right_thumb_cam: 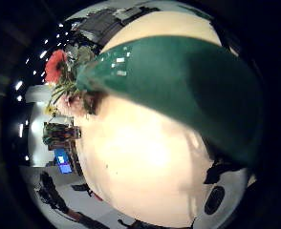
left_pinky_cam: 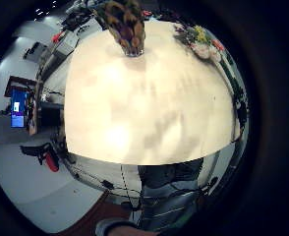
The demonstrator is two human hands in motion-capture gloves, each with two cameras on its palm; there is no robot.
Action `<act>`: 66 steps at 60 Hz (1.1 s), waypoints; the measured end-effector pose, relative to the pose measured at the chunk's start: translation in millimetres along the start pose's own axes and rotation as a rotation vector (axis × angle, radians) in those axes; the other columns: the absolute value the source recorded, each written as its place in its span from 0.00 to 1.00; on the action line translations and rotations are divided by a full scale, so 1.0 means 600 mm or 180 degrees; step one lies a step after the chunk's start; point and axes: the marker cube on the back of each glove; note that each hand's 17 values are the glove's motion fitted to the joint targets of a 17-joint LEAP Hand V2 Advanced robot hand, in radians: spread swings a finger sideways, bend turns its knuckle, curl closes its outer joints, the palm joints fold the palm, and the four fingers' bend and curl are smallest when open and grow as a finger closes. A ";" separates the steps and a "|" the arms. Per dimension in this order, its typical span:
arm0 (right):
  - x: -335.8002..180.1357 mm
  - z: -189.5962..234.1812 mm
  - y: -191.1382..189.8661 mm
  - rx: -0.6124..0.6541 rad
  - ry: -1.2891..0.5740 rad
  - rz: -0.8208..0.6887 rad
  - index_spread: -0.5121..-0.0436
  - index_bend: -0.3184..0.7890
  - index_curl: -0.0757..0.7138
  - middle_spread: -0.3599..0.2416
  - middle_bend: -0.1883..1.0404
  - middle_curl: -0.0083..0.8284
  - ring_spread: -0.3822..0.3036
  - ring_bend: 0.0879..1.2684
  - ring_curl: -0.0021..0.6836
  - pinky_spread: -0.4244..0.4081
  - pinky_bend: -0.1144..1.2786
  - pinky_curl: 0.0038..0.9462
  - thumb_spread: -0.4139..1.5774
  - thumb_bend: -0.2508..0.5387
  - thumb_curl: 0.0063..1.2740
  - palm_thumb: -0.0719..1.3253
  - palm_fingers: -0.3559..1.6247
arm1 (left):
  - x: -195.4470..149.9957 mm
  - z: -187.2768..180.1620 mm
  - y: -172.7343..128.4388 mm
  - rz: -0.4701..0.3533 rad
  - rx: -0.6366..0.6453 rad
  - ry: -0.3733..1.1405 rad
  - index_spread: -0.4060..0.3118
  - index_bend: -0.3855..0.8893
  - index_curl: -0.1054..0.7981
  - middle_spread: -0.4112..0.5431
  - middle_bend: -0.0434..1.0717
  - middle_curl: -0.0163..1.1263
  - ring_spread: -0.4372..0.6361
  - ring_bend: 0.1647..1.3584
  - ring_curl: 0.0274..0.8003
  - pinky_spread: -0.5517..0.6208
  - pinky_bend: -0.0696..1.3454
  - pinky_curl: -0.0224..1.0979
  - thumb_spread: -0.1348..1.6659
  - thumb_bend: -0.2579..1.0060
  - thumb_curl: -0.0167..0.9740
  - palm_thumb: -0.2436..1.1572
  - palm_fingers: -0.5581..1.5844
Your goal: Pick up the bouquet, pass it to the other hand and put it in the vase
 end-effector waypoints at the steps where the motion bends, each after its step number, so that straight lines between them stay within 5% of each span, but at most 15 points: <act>1: -0.003 -0.005 -0.006 0.0115 -0.0042 -0.0074 0.71 0.42 0.50 0.46 0.47 0.55 0.35 0.46 0.57 0.31 0.47 0.37 0.76 0.46 0.27 0.68 0.86 | -0.010 0.007 -0.006 -0.0154 -0.0063 -0.0074 0.57 0.43 0.45 0.73 0.23 0.31 0.82 0.28 0.27 0.87 0.26 0.30 0.59 0.18 0.34 0.25 0.30; 4: -0.012 -0.018 -0.033 0.0613 -0.0162 -0.0077 0.70 0.42 0.51 0.42 0.55 0.60 0.32 0.56 0.65 0.28 0.53 0.42 0.76 0.48 0.28 0.72 0.93 | -0.011 0.012 -0.002 -0.0181 -0.0066 -0.0122 0.57 0.43 0.45 0.72 0.23 0.31 0.82 0.27 0.27 0.87 0.25 0.30 0.59 0.18 0.34 0.25 0.30; 9: -0.013 -0.034 -0.037 0.0761 -0.0354 0.0170 0.67 0.52 0.58 0.38 0.66 0.68 0.30 0.65 0.74 0.26 0.57 0.47 0.76 0.47 0.28 0.75 0.95 | -0.006 0.000 0.022 -0.0571 -0.0010 -0.0356 0.57 0.43 0.45 0.72 0.23 0.31 0.81 0.27 0.27 0.87 0.25 0.30 0.59 0.18 0.34 0.25 0.31; 11: -0.018 -0.043 -0.045 0.0827 -0.0554 0.0214 0.66 0.57 0.61 0.37 0.70 0.70 0.29 0.68 0.76 0.26 0.58 0.48 0.75 0.44 0.28 0.73 0.95 | 0.004 -0.006 0.026 -0.0501 0.0007 -0.0298 0.57 0.43 0.46 0.72 0.23 0.31 0.81 0.27 0.27 0.87 0.24 0.30 0.59 0.18 0.34 0.25 0.31; 14: -0.038 -0.052 -0.027 0.0428 -0.1028 0.0121 0.66 0.66 0.66 0.36 0.75 0.73 0.29 0.70 0.79 0.26 0.59 0.50 0.74 0.39 0.27 0.71 0.95 | 0.003 0.009 0.007 -0.0264 -0.0287 0.0101 0.57 0.43 0.46 0.72 0.23 0.32 0.81 0.26 0.27 0.87 0.24 0.30 0.59 0.18 0.34 0.26 0.31; 17: -0.052 -0.066 -0.005 0.0020 -0.1383 0.0051 0.66 0.71 0.70 0.36 0.79 0.76 0.29 0.73 0.82 0.26 0.60 0.52 0.73 0.36 0.28 0.72 0.93 | -0.005 0.015 -0.007 -0.0402 -0.0455 0.0221 0.57 0.43 0.46 0.71 0.23 0.32 0.81 0.26 0.27 0.86 0.23 0.30 0.59 0.18 0.34 0.26 0.32; 22: -0.074 -0.097 -0.008 -0.0038 -0.1802 0.0052 0.67 0.77 0.75 0.35 0.83 0.78 0.29 0.76 0.85 0.25 0.63 0.55 0.73 0.35 0.29 0.74 0.91 | 0.005 0.002 -0.039 -0.0095 -0.0208 0.0500 0.57 0.44 0.47 0.69 0.22 0.32 0.80 0.25 0.27 0.86 0.22 0.30 0.59 0.18 0.33 0.26 0.33; 25: -0.093 -0.113 -0.007 -0.0216 -0.2093 0.0086 0.67 0.79 0.77 0.36 0.84 0.79 0.29 0.78 0.86 0.26 0.64 0.57 0.73 0.37 0.31 0.77 0.90 | 0.008 -0.013 -0.059 -0.0290 0.0080 0.0485 0.57 0.44 0.47 0.68 0.23 0.32 0.80 0.24 0.26 0.86 0.22 0.30 0.59 0.18 0.33 0.26 0.35; 33: -0.201 -0.192 -0.025 -0.0239 -0.4080 -0.1319 0.67 0.82 0.81 0.37 0.88 0.81 0.29 0.81 0.89 0.27 0.67 0.60 0.73 0.39 0.35 0.82 0.88 | 0.060 -0.057 -0.111 0.0191 0.0515 0.1423 0.57 0.44 0.49 0.64 0.23 0.33 0.76 0.23 0.27 0.84 0.19 0.29 0.59 0.18 0.34 0.27 0.39; 40: -0.218 -0.223 0.004 -0.0136 -0.3431 -0.0267 0.68 0.84 0.83 0.37 0.89 0.82 0.29 0.83 0.90 0.27 0.67 0.61 0.74 0.37 0.38 0.83 0.87 | 0.123 -0.108 -0.150 0.0536 0.1233 0.1688 0.58 0.43 0.50 0.61 0.23 0.33 0.72 0.23 0.28 0.82 0.18 0.29 0.59 0.19 0.34 0.30 0.41; 45: -0.263 -0.240 0.006 0.0007 -0.3698 -0.0522 0.68 0.84 0.84 0.37 0.90 0.82 0.29 0.83 0.90 0.27 0.68 0.62 0.74 0.36 0.40 0.84 0.87 | 0.165 -0.131 -0.156 0.0312 0.1116 0.1769 0.58 0.41 0.49 0.58 0.23 0.33 0.68 0.23 0.28 0.77 0.20 0.31 0.60 0.19 0.35 0.31 0.44; 49: -0.287 -0.229 0.008 -0.0160 -0.3597 -0.0221 0.68 0.84 0.84 0.37 0.91 0.82 0.29 0.84 0.90 0.27 0.68 0.63 0.74 0.35 0.41 0.84 0.87 | 0.191 -0.152 -0.174 0.0437 0.1206 0.1755 0.57 0.40 0.48 0.56 0.22 0.34 0.64 0.24 0.30 0.73 0.22 0.32 0.60 0.19 0.35 0.32 0.45; 55: -0.333 -0.270 0.052 -0.0074 -0.4076 -0.0762 0.68 0.85 0.85 0.37 0.91 0.82 0.30 0.84 0.90 0.27 0.68 0.64 0.74 0.34 0.43 0.85 0.86 | 0.221 -0.176 -0.199 0.0350 0.1321 0.1824 0.57 0.40 0.47 0.55 0.22 0.35 0.61 0.24 0.31 0.70 0.23 0.33 0.59 0.18 0.35 0.32 0.45; 61: -0.350 -0.231 0.050 -0.0280 -0.3600 -0.0172 0.68 0.85 0.86 0.37 0.92 0.82 0.30 0.84 0.90 0.27 0.68 0.64 0.74 0.32 0.45 0.85 0.86 | 0.263 -0.191 -0.209 0.0526 0.1031 0.2313 0.57 0.40 0.46 0.53 0.22 0.35 0.58 0.25 0.32 0.67 0.23 0.33 0.59 0.18 0.35 0.34 0.45; 66: -0.384 -0.251 0.074 -0.0128 -0.4150 -0.0777 0.68 0.85 0.86 0.37 0.92 0.82 0.30 0.84 0.90 0.27 0.68 0.64 0.74 0.32 0.47 0.86 0.86 | 0.252 -0.191 -0.249 0.0230 0.1482 0.2055 0.56 0.40 0.45 0.50 0.21 0.35 0.54 0.25 0.32 0.62 0.25 0.34 0.58 0.19 0.36 0.36 0.48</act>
